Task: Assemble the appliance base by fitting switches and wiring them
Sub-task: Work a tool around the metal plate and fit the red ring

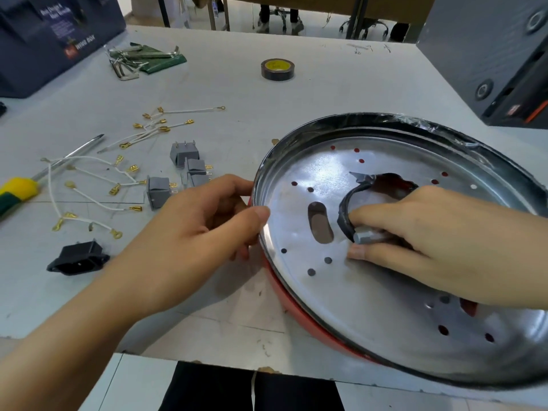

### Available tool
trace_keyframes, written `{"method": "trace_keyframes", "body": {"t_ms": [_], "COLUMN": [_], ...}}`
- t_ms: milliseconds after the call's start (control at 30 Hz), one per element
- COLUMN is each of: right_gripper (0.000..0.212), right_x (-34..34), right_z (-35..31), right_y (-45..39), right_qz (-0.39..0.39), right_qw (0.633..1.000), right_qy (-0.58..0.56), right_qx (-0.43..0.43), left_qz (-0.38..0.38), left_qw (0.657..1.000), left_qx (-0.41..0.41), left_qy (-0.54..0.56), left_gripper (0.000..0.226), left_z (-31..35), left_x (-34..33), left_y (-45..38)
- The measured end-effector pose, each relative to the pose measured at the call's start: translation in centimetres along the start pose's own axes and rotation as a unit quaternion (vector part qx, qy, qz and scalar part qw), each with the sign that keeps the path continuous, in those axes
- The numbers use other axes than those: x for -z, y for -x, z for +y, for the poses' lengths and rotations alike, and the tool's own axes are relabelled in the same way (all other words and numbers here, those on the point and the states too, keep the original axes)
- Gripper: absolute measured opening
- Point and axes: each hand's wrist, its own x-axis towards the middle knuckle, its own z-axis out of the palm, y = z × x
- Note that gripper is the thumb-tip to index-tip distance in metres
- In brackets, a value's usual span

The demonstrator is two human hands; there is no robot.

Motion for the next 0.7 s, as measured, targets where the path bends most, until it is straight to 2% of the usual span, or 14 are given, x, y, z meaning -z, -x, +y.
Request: {"method": "trace_keyframes", "body": {"t_ms": [67,167,367,700], "right_gripper": [0.053,0.032,0.028,0.040], "right_x": [0.6,-0.1,-0.2,-1.0], "right_z": [0.1,0.2,0.3,0.3], "right_y": [-0.6,-0.4,-0.7,-1.1], "right_qz": [0.055,0.034,0.056,0.113], "right_qw": [0.998,0.996,0.993,0.991], "right_qy": [-0.007,-0.047,-0.061,-0.021], "right_qx": [0.039,0.073,0.082,0.067], "left_qz": [0.027,0.049,0.038,0.037], "left_qw": [1.000,0.999,0.999,0.997], "left_qx": [-0.007,-0.002,0.006,0.041], "left_qy": [-0.012,-0.016,0.013,0.057], "left_gripper": [0.013,0.017,0.025,0.026], "left_z": [0.0,0.1,0.2,-0.3], "left_x": [-0.2,-0.5,-0.4,-0.5], "left_y": [-0.2,-0.4,-0.1,-0.3]}}
